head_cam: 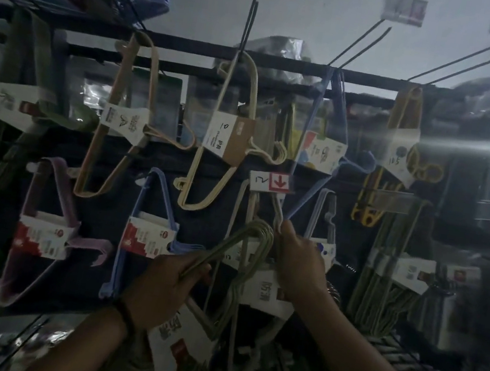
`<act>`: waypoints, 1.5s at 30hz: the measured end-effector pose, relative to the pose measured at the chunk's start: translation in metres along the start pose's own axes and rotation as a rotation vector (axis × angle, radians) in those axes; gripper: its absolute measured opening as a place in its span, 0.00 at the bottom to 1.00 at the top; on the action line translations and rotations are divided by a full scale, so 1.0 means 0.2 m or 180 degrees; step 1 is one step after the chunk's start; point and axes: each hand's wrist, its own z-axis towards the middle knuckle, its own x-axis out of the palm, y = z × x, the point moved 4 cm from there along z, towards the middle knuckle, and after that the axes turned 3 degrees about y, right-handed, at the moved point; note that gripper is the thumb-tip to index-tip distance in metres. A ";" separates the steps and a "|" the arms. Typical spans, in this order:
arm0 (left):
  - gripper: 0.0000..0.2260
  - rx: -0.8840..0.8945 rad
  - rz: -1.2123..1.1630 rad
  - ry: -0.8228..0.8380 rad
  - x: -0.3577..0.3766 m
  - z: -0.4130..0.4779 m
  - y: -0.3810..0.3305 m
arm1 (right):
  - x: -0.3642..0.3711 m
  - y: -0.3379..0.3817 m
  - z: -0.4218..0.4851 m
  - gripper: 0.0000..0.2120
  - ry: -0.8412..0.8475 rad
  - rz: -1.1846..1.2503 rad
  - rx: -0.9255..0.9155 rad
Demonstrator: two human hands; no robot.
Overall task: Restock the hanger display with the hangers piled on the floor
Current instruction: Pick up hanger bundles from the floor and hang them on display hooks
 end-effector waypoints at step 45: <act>0.07 -0.0516 -0.1724 -0.0156 1.52 0.71 -0.59 | -0.31 -1.25 -0.16 0.09 0.0167 -0.0410 -0.0015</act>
